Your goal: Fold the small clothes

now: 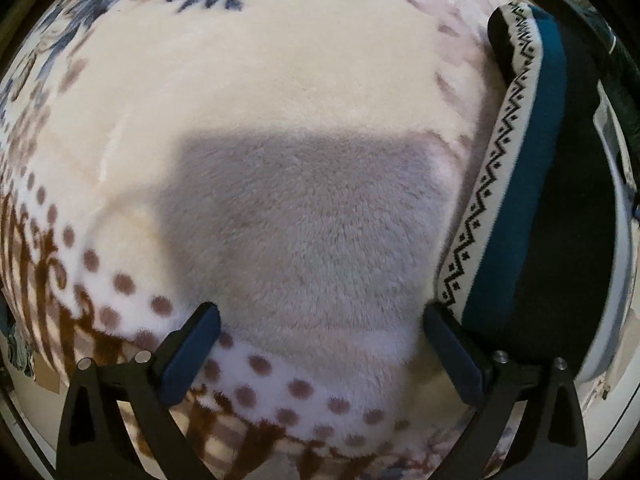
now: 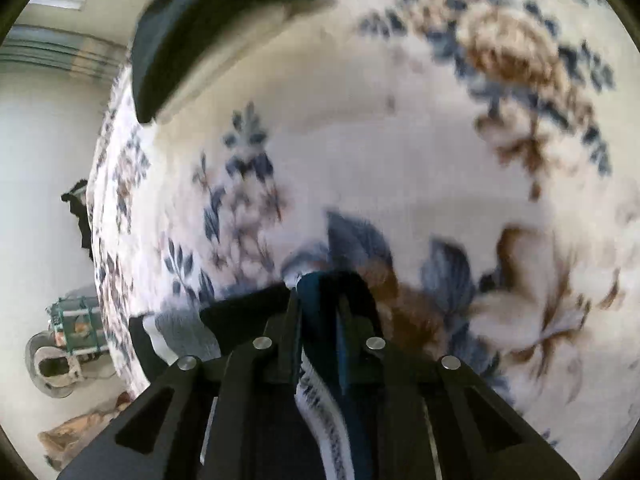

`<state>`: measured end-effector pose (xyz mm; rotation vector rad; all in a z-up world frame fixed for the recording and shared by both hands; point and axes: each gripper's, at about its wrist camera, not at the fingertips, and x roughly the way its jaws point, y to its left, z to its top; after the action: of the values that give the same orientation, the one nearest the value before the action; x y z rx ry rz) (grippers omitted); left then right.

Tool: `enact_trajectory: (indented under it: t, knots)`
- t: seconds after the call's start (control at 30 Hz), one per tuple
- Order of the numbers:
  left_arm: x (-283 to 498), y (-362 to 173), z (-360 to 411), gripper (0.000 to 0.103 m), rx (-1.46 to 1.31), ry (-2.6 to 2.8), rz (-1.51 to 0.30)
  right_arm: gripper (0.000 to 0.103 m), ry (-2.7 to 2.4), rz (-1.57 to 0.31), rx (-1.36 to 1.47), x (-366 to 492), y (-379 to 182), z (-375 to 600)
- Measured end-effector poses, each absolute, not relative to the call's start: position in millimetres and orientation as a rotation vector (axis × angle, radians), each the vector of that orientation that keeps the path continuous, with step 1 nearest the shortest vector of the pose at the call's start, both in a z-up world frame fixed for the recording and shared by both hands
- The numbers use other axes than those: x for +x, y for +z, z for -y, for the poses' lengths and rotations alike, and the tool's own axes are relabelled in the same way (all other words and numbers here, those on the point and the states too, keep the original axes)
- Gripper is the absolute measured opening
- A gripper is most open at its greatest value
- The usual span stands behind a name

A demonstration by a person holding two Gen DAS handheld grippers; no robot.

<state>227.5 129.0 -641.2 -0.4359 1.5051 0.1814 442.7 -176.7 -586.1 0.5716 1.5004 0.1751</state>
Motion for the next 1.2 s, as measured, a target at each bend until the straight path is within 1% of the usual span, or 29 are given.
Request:
enact_trajectory:
  t: [0.03,0.07,0.1,0.13,0.17,0.33,0.37,0.4,0.43,0.47,0.5,0.57,0.63,0.67,0.8,0.83,0.9,0.93,0.97,1.03,1.07,1.13,1.2]
  knots:
    - [226.1,-636.5,-126.7,0.103,-0.447,0.185,-1.5,0.022,0.181,-1.543,0.583,436.4,-586.0,181.7]
    - [222.4,-630.6,-128.3,0.103,-0.478,0.194,-1.485,0.036,0.186,-1.572,0.592,430.6,-585.1,185.1]
    - [219.2,-626.8,-130.4,0.103,-0.504,0.202,-1.473,0.046,0.19,-1.594,0.598,421.2,-581.6,189.9]
    - [214.0,-622.3,-133.3,0.103,-0.54,0.219,-1.457,0.06,0.192,-1.611,0.604,406.5,-576.9,197.2]
    - [208.8,-618.7,-135.2,0.103,-0.563,0.235,-1.444,0.062,0.198,-1.627,0.62,393.2,-575.6,199.9]
    - [196.7,-611.4,-134.3,0.103,-0.594,0.306,-1.425,0.062,0.236,-1.804,0.745,312.5,-604.0,197.7]
    - [198.2,-610.5,-132.6,0.103,-0.598,0.31,-1.426,0.044,0.232,-1.811,0.765,302.1,-609.2,196.7]
    - [199.8,-608.7,-132.7,0.103,-0.601,0.31,-1.427,0.022,0.228,-1.774,0.816,289.1,-611.8,196.5]
    - [201.7,-608.8,-129.0,0.103,-0.6,0.31,-1.428,0.013,0.217,-1.756,0.847,281.9,-612.3,195.7]
    - [203.1,-607.8,-126.1,0.103,-0.597,0.307,-1.426,0.012,0.215,-1.742,0.878,274.7,-610.8,194.3]
    - [198.1,-602.1,-142.3,0.103,-0.596,0.294,-1.419,0.011,0.199,-1.704,0.884,268.2,-603.1,194.5]
    - [193.2,-591.3,-150.3,0.103,-0.589,0.272,-1.402,0.009,0.154,-1.635,0.848,259.4,-583.5,200.0]
    - [201.2,-582.4,-157.3,0.103,-0.588,0.242,-1.388,0.009,0.09,-1.603,0.832,250.5,-572.3,212.4]
    - [205.6,-581.3,-154.2,0.103,-0.586,0.229,-1.382,0.009,0.07,-1.615,0.813,246.6,-573.8,215.7]
    - [228.0,-576.3,-141.2,0.103,-0.601,0.184,-1.363,0.013,0.053,-1.746,0.635,250.4,-599.2,202.9]
    - [233.0,-574.6,-138.5,0.103,-0.611,0.171,-1.355,0.02,0.065,-1.782,0.597,256.3,-601.1,196.4]
    - [242.1,-574.7,-135.2,0.103,-0.62,0.143,-1.339,0.022,0.058,-1.771,0.519,270.1,-583.5,187.8]
    - [245.3,-575.2,-133.7,0.103,-0.627,0.122,-1.331,0.029,0.064,-1.735,0.476,279.6,-567.0,182.3]
    - [250.3,-575.3,-132.9,0.103,-0.628,0.103,-1.327,0.043,0.077,-1.706,0.439,288.8,-552.0,175.6]
    - [256.3,-581.2,-146.1,0.103,-0.627,0.08,-1.322,0.052,0.14,-1.631,0.389,313.3,-518.9,153.3]
    - [257.1,-584.6,-143.3,0.103,-0.634,0.061,-1.319,0.055,0.191,-1.609,0.374,326.1,-507.6,138.8]
    - [255.4,-591.3,-143.6,0.103,-0.658,0.011,-1.297,0.056,0.346,-1.604,0.311,357.7,-494.5,90.8]
    - [253.1,-589.7,-139.2,0.103,-0.664,-0.035,-1.264,0.056,0.471,-1.592,0.21,391.3,-493.9,31.4]
